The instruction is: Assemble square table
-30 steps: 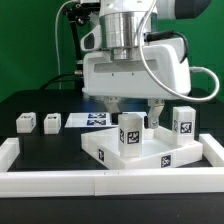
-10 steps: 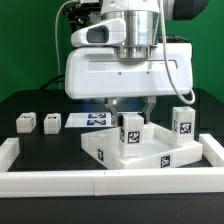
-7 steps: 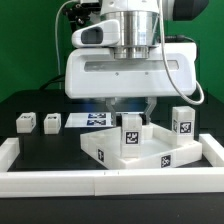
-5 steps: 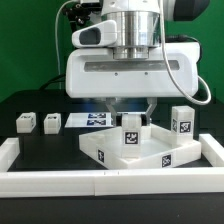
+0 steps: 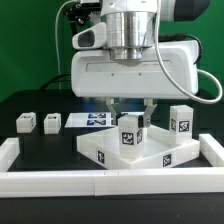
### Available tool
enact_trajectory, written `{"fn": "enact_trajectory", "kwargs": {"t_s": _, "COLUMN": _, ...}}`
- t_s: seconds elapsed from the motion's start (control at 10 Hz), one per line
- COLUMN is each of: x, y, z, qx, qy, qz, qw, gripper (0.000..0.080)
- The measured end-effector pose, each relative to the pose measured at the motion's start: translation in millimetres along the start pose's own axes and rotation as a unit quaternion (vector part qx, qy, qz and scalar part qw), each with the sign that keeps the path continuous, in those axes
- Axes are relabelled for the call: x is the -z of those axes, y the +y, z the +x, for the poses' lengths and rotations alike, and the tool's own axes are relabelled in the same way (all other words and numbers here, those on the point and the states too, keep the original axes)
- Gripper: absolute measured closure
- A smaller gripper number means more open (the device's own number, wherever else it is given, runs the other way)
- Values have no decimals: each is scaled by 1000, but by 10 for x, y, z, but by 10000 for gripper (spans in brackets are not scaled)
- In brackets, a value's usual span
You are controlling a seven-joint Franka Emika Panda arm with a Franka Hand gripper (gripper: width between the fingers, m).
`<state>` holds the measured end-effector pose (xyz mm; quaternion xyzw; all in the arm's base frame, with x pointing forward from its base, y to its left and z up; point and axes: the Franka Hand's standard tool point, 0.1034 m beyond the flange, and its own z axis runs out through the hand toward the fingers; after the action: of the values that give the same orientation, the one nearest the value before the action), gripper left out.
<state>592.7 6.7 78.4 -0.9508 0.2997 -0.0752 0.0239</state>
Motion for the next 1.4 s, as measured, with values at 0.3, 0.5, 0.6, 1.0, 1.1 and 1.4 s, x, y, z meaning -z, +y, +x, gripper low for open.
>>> {"fn": "enact_trajectory", "kwargs": {"t_s": 0.3, "x": -10, "y": -32, "z": 17, "qx": -175, "qy": 2, "qz": 3, "qw": 985, "gripper": 508}}
{"fn": "enact_trajectory", "kwargs": {"t_s": 0.5, "x": -6, "y": -66, "z": 9, "qx": -244, "qy": 2, "qz": 5, "qw": 970, "gripper": 508}}
{"fn": "enact_trajectory", "kwargs": {"t_s": 0.6, "x": -6, "y": -67, "z": 9, "qx": -269, "qy": 2, "qz": 5, "qw": 963, "gripper": 508}}
{"fn": "enact_trajectory", "kwargs": {"t_s": 1.0, "x": -2, "y": -80, "z": 1, "qx": -359, "qy": -5, "qz": 8, "qw": 933, "gripper": 481}}
{"fn": "enact_trajectory", "kwargs": {"t_s": 1.1, "x": -4, "y": -83, "z": -3, "qx": -358, "qy": -6, "qz": 9, "qw": 934, "gripper": 481}}
{"fn": "enact_trajectory", "kwargs": {"t_s": 1.4, "x": -10, "y": -80, "z": -19, "qx": -306, "qy": -8, "qz": 6, "qw": 952, "gripper": 179}}
